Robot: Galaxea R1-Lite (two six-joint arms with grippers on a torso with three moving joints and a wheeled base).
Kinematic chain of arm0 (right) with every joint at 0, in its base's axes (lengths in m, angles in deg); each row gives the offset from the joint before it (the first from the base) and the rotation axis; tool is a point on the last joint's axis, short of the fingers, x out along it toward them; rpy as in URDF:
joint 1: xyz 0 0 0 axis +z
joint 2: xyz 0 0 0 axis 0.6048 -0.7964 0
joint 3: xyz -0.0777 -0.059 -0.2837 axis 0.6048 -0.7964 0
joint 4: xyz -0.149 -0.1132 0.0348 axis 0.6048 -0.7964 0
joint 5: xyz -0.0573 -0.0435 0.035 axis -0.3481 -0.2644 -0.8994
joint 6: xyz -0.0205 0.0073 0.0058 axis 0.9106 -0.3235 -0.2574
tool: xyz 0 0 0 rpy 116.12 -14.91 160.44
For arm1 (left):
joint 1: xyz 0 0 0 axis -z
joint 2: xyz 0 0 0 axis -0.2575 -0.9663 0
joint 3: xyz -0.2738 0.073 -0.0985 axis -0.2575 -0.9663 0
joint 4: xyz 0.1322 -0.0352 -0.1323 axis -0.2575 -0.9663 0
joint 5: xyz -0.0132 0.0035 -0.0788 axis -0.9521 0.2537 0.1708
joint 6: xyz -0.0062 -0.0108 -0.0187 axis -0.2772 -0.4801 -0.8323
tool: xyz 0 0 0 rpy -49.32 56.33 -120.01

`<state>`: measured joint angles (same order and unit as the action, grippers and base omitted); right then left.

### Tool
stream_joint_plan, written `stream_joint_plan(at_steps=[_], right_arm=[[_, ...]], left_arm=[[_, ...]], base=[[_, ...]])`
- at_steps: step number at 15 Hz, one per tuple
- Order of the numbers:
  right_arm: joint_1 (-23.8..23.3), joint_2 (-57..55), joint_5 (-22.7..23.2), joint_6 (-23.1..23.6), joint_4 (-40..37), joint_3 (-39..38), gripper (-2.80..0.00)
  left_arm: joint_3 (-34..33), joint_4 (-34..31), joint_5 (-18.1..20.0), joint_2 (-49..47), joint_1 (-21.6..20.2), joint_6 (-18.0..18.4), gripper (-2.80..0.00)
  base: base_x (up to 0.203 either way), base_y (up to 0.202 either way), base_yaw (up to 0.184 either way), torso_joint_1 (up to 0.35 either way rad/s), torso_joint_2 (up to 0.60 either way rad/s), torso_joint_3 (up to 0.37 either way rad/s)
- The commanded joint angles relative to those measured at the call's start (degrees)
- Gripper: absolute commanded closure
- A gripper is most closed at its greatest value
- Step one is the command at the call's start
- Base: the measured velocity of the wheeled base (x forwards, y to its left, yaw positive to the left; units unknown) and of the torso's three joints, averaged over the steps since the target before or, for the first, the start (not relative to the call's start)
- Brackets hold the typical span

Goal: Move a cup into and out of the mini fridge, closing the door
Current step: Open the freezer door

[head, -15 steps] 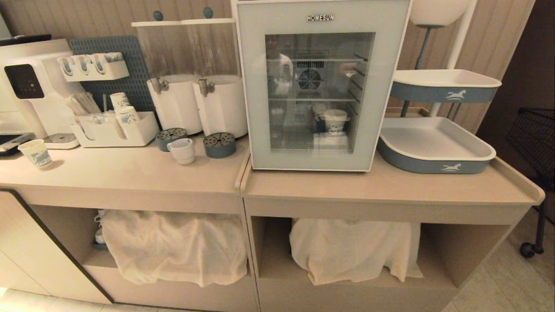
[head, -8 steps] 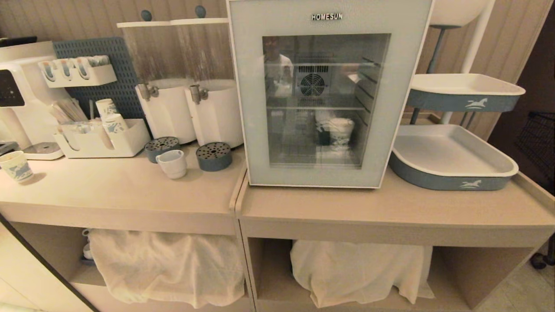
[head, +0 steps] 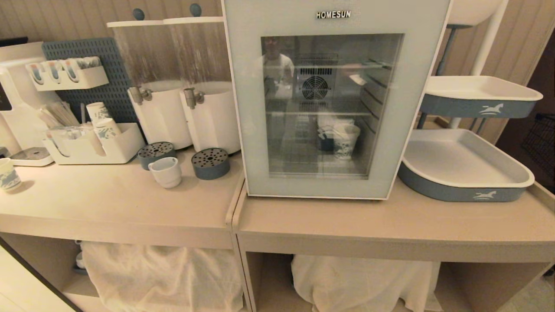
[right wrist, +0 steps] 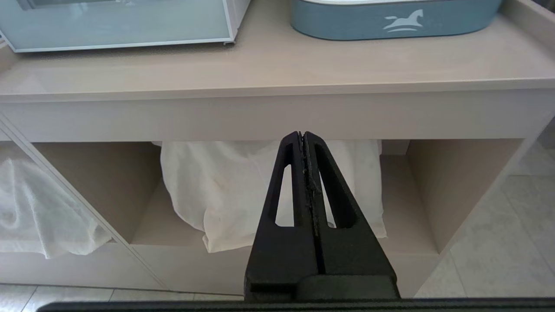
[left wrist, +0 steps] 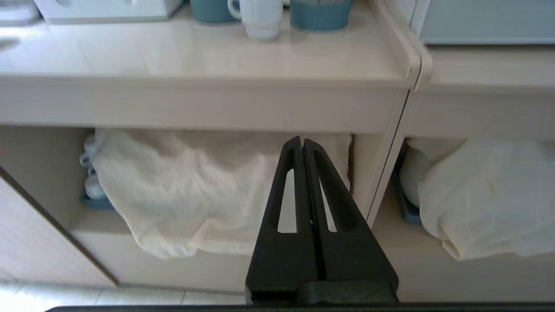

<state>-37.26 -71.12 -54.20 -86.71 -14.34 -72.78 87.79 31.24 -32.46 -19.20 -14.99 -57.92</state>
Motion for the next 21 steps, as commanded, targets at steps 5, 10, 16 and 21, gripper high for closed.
stream_joint_plan(at_steps=[5, 10, 16, 21], right_arm=[[0.0, -0.1, 0.0, 0.0, -0.1, 0.0, 0.00], [0.0, -0.1, 0.0, 0.0, -0.1, 0.0, 0.00], [0.0, -0.1, 0.0, 0.0, -0.1, 0.0, 0.00], [0.0, -0.1, 0.0, 0.0, -0.1, 0.0, 0.00]], left_arm=[[26.4, -18.5, 0.9, -4.2, 0.3, -0.6, 0.00], [83.6, -49.6, -2.2, -27.9, 20.3, -7.2, 0.00], [107.3, -71.2, -10.7, -69.7, 28.5, -8.8, 0.00], [100.0, -56.4, 19.7, -77.3, 2.8, 0.1, 0.00]], base=[[0.000, 0.000, 0.000, 0.000, 0.00, 0.000], [0.000, 0.000, 0.000, 0.000, 0.00, 0.000], [0.000, 0.000, 0.000, 0.000, 0.00, 0.000], [0.000, 0.000, 0.000, 0.000, 0.00, 0.000]])
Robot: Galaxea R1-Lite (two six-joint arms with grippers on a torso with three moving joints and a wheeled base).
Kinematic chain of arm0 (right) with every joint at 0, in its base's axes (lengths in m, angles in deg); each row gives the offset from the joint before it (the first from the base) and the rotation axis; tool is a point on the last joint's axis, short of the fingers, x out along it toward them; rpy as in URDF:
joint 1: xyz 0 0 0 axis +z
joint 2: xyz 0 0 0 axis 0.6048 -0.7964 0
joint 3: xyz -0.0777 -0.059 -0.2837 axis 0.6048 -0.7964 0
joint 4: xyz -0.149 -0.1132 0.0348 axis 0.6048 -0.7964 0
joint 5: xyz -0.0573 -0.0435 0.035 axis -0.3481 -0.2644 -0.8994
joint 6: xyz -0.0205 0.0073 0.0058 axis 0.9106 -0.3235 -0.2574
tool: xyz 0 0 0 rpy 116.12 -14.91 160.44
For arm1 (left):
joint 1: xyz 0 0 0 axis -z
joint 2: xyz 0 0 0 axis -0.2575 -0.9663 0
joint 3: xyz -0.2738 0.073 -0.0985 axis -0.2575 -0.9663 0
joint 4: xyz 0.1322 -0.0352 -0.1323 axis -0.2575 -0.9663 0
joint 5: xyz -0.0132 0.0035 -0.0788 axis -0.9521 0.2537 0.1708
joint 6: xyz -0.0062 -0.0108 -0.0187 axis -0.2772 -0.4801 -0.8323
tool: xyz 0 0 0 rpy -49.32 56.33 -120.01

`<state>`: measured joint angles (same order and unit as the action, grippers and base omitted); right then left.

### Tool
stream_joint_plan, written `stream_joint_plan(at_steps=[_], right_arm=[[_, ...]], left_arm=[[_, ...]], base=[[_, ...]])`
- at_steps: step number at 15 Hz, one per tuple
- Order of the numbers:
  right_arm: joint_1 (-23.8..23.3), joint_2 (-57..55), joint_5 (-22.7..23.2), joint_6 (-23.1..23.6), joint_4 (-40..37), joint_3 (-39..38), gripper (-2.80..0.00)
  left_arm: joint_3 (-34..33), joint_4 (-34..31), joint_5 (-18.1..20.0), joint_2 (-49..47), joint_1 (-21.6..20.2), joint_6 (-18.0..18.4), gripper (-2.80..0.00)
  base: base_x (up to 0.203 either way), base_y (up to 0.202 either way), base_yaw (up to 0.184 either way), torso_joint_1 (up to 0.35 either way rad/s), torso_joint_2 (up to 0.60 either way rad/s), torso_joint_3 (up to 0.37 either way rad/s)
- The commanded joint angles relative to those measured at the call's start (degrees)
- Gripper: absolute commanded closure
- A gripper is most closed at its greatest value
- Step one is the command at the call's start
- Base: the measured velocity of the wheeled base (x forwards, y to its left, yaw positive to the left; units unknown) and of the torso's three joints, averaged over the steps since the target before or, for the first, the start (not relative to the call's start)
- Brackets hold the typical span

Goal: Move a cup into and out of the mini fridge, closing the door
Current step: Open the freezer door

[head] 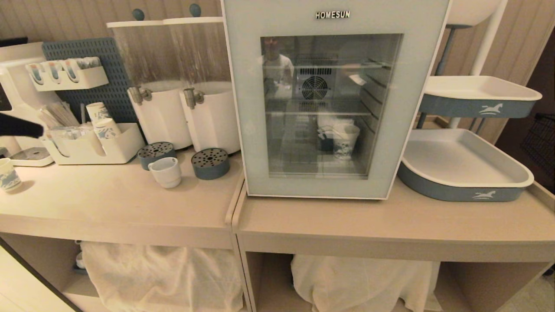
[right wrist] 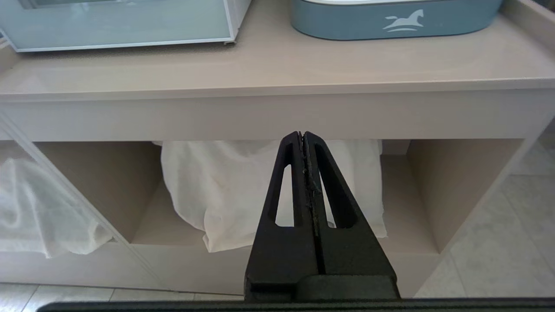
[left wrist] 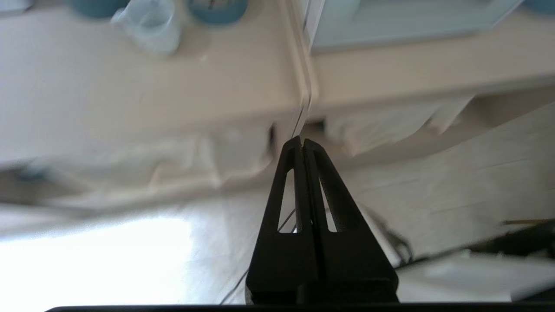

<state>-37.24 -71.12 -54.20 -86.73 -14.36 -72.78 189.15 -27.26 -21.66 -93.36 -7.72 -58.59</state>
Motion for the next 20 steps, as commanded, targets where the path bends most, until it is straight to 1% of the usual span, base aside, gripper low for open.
stream_joint_plan(at_steps=[1, 2, 3, 4, 5, 6, 7, 8, 9, 10, 11, 12, 14, 16, 18, 19, 20], right_arm=[[-0.1, -0.1, 0.0, 0.0, 0.0, 0.0, 0.00], [-0.1, -0.1, 0.0, 0.0, 0.0, 0.0, 0.00], [-0.1, -0.1, 0.0, 0.0, 0.0, 0.0, 0.00], [-0.1, -0.1, 0.0, 0.0, 0.0, 0.0, 0.00], [-0.1, -0.1, 0.0, 0.0, 0.0, 0.0, 0.00], [-0.1, -0.1, 0.0, 0.0, 0.0, 0.0, 0.00], [0.0, -0.1, 0.0, 0.0, 0.0, 0.0, 0.00], [0.0, -0.1, 0.0, 0.0, 0.0, 0.0, 0.00], [0.0, -0.1, 0.0, 0.0, 0.0, 0.0, 0.00], [-0.1, -0.1, 0.0, 0.0, 0.0, 0.0, 0.00], [-0.1, -0.1, 0.0, 0.0, 0.0, 0.0, 0.00], [0.0, -0.1, 0.0, 0.0, 0.0, 0.0, 0.00], [0.0, -0.1, 0.0, 0.0, 0.0, 0.0, 0.00], [-0.1, -0.1, 0.0, 0.0, 0.0, 0.0, 0.00], [0.0, -0.1, 0.0, 0.0, 0.0, 0.0, 0.00], [-0.1, -0.1, 0.0, 0.0, 0.0, 0.0, 0.00], [-0.1, -0.1, 0.0, 0.0, 0.0, 0.0, 0.00]], left_arm=[[-3.3, 5.8, 18.7, -4.1, -9.3, 3.4, 0.00], [-5.7, 9.8, 30.3, -5.7, -15.0, 7.4, 0.00], [-8.5, 13.8, 39.4, -7.4, -18.9, 11.8, 0.00], [-12.0, 18.7, 49.9, -10.0, -21.7, 16.8, 0.00], [-14.9, 23.3, 56.9, -12.6, -24.0, 21.2, 0.00], [-16.5, 26.8, 65.1, -15.6, -25.1, 23.7, 0.00], [-17.5, 30.1, 70.5, -18.1, -25.7, 26.0, 0.00], [-17.9, 32.3, 72.6, -19.8, -25.8, 27.5, 0.00], [-17.5, 33.2, 72.9, -21.1, -24.2, 28.2, 0.00], [-16.9, 34.5, 72.9, -22.9, -21.7, 28.8, 0.00], [-15.8, 36.6, 72.7, -25.1, -18.6, 29.2, 0.00], [-15.0, 38.7, 71.9, -26.9, -16.5, 29.4, 0.00], [-13.3, 42.6, 66.5, -30.7, -13.2, 29.5, 0.00], [-10.9, 45.5, 61.6, -34.3, -11.4, 29.5, 0.00], [-10.1, 45.9, 60.5, -35.0, -11.2, 29.4, 0.00], [-7.5, 45.9, 59.7, -37.0, -11.2, 29.2, 0.00], [-3.0, 45.9, 58.7, -40.3, -11.2, 28.8, 0.00]], base=[[0.000, 0.000, 0.000, 0.000, 0.00, 0.000], [0.000, 0.000, 0.000, 0.000, 0.00, 0.000], [0.000, 0.000, 0.000, 0.000, 0.00, 0.000], [0.000, 0.000, 0.000, 0.000, 0.00, 0.000], [0.000, 0.000, 0.000, 0.000, 0.00, 0.000], [0.000, 0.000, 0.000, 0.000, 0.00, 0.000], [0.000, 0.000, 0.000, 0.000, 0.00, 0.000], [0.000, 0.000, 0.000, 0.000, 0.00, 0.000], [0.000, 0.000, 0.000, 0.000, 0.00, 0.000], [0.000, 0.000, 0.000, 0.000, 0.00, 0.000], [0.000, 0.000, 0.000, 0.000, 0.00, 0.000], [0.000, 0.000, 0.000, 0.000, 0.00, 0.000], [0.000, 0.000, 0.000, 0.000, 0.00, 0.000], [0.000, 0.000, 0.000, 0.000, 0.00, 0.000], [0.000, 0.000, 0.000, 0.000, 0.00, 0.000], [0.000, 0.000, 0.000, 0.000, 0.00, 0.000], [0.000, 0.000, 0.000, 0.000, 0.00, 0.000]])
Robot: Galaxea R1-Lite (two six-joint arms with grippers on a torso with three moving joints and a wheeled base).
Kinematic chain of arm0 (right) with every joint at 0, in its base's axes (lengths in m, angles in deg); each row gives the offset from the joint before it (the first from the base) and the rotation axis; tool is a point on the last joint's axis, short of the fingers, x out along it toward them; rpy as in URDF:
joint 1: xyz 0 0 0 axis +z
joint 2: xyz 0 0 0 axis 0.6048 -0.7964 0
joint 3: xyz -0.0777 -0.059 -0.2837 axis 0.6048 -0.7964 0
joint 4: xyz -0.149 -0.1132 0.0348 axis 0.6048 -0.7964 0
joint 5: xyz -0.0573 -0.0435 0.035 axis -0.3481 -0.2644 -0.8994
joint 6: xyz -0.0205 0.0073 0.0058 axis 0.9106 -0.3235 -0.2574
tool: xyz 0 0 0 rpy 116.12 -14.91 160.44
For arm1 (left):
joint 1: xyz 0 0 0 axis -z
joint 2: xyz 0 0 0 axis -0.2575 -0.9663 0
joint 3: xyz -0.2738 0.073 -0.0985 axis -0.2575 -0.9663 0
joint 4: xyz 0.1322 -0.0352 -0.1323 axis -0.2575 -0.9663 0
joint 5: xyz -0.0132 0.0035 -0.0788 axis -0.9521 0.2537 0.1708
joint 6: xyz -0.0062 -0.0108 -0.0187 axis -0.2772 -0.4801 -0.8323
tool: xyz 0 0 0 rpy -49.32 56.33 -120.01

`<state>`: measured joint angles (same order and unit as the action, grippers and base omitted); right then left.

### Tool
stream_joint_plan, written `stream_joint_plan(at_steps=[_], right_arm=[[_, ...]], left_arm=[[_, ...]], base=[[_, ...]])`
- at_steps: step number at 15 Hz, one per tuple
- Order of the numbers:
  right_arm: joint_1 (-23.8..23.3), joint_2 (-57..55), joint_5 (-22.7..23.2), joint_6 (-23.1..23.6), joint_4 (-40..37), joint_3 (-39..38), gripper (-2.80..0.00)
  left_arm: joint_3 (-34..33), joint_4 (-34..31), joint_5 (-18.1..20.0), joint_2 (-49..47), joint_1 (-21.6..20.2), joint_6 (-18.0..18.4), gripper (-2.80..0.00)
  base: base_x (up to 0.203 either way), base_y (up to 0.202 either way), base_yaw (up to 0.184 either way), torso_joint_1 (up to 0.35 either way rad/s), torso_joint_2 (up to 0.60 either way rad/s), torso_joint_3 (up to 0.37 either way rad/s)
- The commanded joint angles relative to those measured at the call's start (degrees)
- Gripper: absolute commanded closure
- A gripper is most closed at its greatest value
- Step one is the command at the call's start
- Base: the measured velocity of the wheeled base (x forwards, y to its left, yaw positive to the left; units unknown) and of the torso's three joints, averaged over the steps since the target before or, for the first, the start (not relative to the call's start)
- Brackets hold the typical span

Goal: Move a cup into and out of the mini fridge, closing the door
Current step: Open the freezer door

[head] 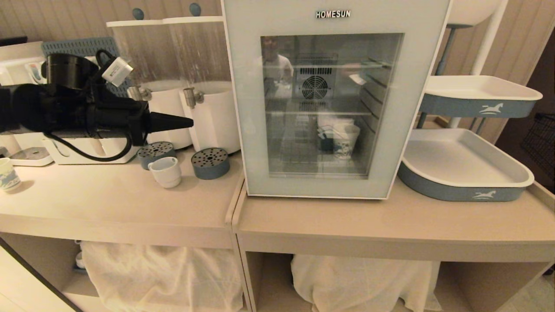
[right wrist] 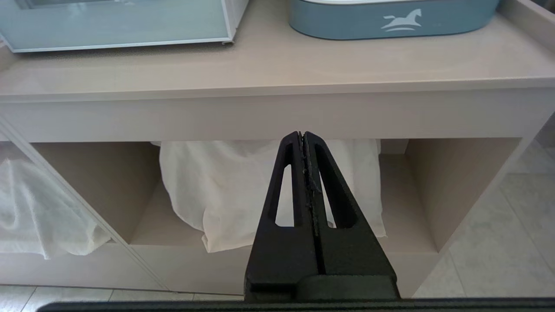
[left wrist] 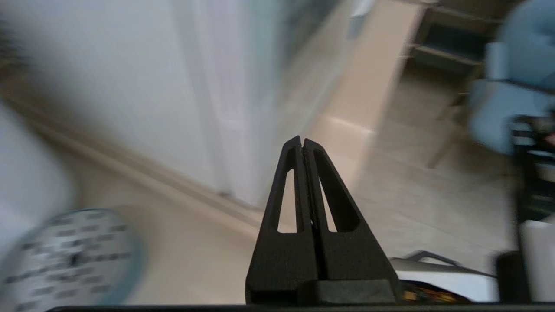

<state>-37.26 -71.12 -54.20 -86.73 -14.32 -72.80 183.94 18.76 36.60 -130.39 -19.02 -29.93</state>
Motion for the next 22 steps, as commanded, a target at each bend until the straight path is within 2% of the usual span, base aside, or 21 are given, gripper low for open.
stream_joint_plan(at_steps=[1, 3, 7, 10, 12, 15, 21, 22], right_arm=[[0.0, -0.1, 0.0, 0.0, -0.1, 0.0, 0.00], [0.0, -0.1, 0.0, 0.0, -0.1, 0.0, 0.00], [0.0, -0.1, 0.0, 0.0, -0.1, 0.0, 0.00], [0.0, -0.1, 0.0, 0.0, -0.1, 0.0, 0.00], [0.0, -0.1, 0.0, 0.0, -0.1, 0.0, 0.00], [0.0, -0.1, 0.0, 0.0, -0.1, 0.0, 0.00], [0.0, -0.1, 0.0, 0.0, -0.1, 0.0, 0.00], [0.0, -0.1, 0.0, 0.0, -0.1, 0.0, 0.00]], left_arm=[[5.0, -0.1, -0.7, -5.2, 0.1, -0.2, 0.00], [6.7, 0.3, -2.9, -6.4, 1.1, -0.4, 0.00], [6.4, 0.0, -2.3, -6.6, 3.8, -3.0, 0.00], [5.2, -0.3, -2.2, -6.6, 5.7, -3.6, 0.00], [5.0, 0.4, -1.7, -6.5, 6.6, -6.5, 0.00], [3.9, 0.5, 0.1, -5.7, 6.6, -6.1, 0.00], [3.6, -0.1, -0.7, -5.3, 6.6, -6.6, 0.00], [3.2, 0.3, -0.8, -5.4, 6.6, -6.6, -2.06]], base=[[0.000, 0.000, 0.000, 0.000, 0.00, 0.000], [0.000, 0.000, 0.000, 0.000, 0.00, 0.000], [0.000, 0.000, 0.000, 0.000, 0.00, 0.000], [0.000, 0.000, 0.000, 0.000, 0.00, 0.000], [0.000, 0.000, 0.000, 0.000, 0.00, 0.000], [0.000, 0.000, 0.000, 0.000, 0.00, 0.000], [0.000, 0.000, 0.000, 0.000, 0.00, 0.000], [0.000, 0.000, 0.000, 0.000, 0.00, 0.000]])
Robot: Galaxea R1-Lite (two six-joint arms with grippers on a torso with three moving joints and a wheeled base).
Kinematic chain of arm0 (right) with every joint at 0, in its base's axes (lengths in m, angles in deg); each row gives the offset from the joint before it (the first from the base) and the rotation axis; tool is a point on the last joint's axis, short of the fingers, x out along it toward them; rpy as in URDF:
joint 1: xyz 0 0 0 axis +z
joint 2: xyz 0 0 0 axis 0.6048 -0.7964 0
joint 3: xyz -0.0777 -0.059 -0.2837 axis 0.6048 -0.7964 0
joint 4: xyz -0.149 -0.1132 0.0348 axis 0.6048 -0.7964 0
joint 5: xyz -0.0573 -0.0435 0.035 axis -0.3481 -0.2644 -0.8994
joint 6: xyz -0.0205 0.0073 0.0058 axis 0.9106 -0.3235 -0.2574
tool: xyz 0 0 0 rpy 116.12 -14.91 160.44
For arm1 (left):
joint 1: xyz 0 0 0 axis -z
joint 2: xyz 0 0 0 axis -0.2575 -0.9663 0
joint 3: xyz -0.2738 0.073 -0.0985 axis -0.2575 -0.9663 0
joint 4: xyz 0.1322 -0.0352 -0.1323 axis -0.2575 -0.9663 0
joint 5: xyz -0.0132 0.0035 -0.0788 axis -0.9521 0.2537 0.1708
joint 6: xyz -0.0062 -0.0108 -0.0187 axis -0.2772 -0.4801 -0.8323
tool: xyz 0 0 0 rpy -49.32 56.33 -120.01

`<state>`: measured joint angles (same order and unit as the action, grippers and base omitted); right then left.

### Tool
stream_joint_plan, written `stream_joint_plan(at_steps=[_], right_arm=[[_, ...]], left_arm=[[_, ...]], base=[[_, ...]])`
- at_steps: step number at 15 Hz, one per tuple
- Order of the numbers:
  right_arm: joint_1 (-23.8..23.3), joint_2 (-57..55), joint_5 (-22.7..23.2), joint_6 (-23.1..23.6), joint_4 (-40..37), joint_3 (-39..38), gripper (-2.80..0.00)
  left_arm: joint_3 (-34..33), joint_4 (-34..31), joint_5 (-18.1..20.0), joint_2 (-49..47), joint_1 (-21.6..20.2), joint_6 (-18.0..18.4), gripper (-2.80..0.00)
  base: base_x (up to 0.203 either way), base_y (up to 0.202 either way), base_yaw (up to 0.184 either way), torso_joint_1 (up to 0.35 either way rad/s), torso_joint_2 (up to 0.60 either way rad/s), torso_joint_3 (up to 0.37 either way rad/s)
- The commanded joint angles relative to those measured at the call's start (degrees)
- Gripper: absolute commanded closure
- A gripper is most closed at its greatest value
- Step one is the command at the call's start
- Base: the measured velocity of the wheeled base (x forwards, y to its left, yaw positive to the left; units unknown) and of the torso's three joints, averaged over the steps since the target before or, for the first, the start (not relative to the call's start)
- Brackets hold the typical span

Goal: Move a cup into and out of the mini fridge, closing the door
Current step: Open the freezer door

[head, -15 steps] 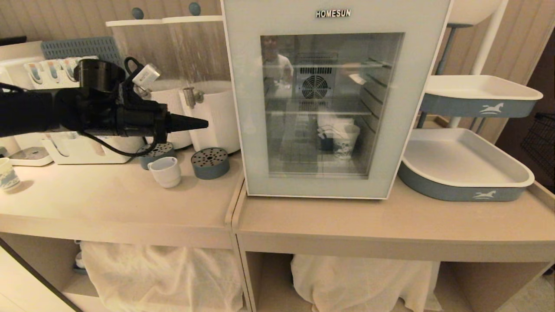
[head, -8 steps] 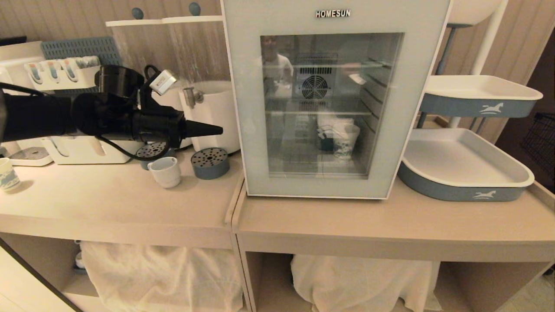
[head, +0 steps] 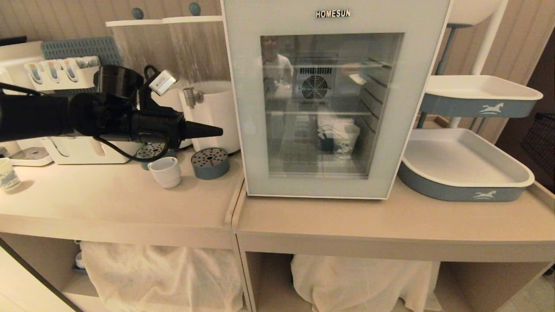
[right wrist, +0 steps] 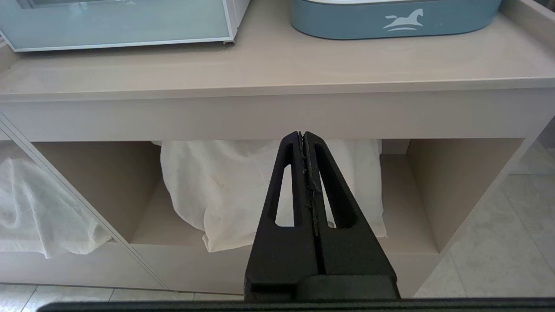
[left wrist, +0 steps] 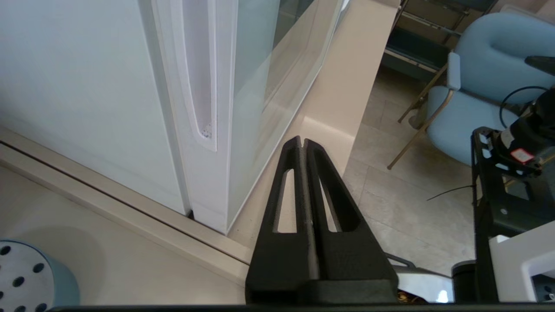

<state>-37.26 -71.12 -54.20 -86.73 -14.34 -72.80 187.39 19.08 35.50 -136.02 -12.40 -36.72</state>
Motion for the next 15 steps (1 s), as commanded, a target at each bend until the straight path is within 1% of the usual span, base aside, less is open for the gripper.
stream_joint_plan(at_steps=[1, 5, 7, 9, 11, 13, 15], right_arm=[[0.0, -0.1, 0.0, 0.0, 0.0, 0.0, 0.00], [0.0, -0.1, 0.0, 0.0, 0.0, 0.0, 0.00], [0.0, -0.1, 0.0, 0.0, 0.0, 0.0, 0.00], [0.0, -0.1, 0.0, 0.0, 0.0, 0.0, 0.00], [0.0, -0.1, 0.0, 0.0, 0.0, 0.0, 0.00], [0.0, -0.1, 0.0, 0.0, 0.0, 0.0, 0.00], [0.0, -0.1, 0.0, 0.0, 0.0, 0.0, 0.00]], left_arm=[[0.4, -0.1, 0.3, 0.1, -0.1, 0.0, -2.80], [1.0, 0.2, -0.2, 0.7, -0.1, -2.6, -2.80], [1.0, 0.3, 0.0, 0.6, -0.1, -1.9, -2.80], [1.0, 0.9, 0.2, 0.2, -0.1, -1.9, -2.80], [0.9, 2.0, 0.3, -0.4, -0.1, -2.0, -2.80], [0.3, 5.2, 0.3, -1.6, 0.1, -2.0, -2.80], [0.3, 5.4, 1.3, -2.2, 0.2, -2.4, -2.80]], base=[[0.000, 0.000, 0.000, 0.000, 0.00, 0.000], [0.000, 0.000, 0.000, 0.000, 0.00, 0.000], [0.000, 0.000, 0.000, 0.000, 0.00, 0.000], [0.000, 0.000, 0.000, 0.000, 0.00, 0.000], [0.000, 0.000, 0.000, 0.000, 0.00, 0.000], [0.000, 0.000, 0.000, 0.000, 0.00, 0.000], [0.000, 0.000, 0.000, 0.000, 0.00, 0.000]])
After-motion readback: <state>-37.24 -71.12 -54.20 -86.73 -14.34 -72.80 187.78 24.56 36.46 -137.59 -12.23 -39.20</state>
